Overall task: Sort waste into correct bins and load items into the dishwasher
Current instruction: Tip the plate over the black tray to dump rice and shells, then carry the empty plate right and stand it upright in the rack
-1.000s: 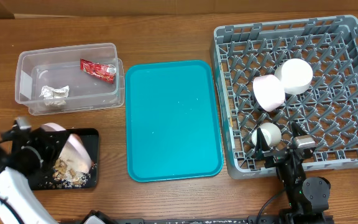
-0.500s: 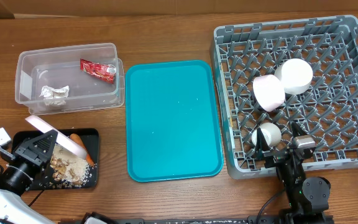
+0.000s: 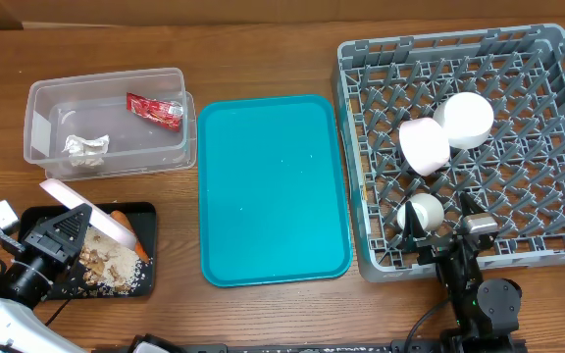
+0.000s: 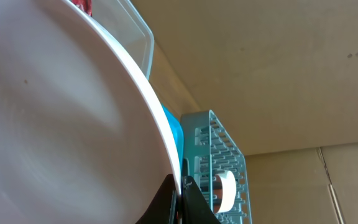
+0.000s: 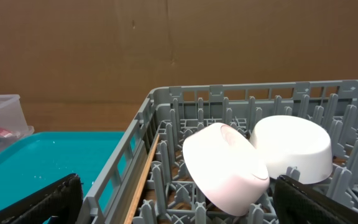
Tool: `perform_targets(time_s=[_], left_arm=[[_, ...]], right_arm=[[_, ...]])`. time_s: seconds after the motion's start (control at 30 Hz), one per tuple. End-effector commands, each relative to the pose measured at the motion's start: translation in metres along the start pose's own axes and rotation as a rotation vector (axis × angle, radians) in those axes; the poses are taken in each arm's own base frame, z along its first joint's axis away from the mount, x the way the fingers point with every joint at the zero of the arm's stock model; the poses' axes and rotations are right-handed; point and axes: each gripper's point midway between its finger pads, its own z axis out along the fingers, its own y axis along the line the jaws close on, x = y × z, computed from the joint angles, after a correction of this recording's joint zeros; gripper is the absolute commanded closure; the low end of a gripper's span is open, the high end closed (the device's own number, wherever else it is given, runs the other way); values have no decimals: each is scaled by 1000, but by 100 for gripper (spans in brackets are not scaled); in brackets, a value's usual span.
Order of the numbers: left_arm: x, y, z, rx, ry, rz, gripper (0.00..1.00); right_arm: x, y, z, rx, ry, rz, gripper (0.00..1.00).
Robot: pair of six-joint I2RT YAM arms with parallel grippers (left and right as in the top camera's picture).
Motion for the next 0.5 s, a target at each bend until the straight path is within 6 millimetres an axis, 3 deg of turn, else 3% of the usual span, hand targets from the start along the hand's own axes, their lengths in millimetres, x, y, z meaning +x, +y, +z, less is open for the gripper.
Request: perform_targets(time_s=[0.0, 0.13, 0.27, 0.37, 0.47], left_arm=[[1, -13, 2, 64, -3, 50, 96], [4, -43, 22, 204, 71, 121, 96], [16, -74, 61, 270, 220, 190, 96], [25, -114, 96, 319, 283, 264, 96], [37, -168, 131, 397, 255, 325, 96]], right_arm=[[2, -1, 0, 1, -2, -4, 0], [2, -1, 0, 1, -2, -4, 0], [2, -1, 0, 1, -2, -4, 0], [2, -1, 0, 1, -2, -4, 0], [2, -1, 0, 1, -2, -4, 0]])
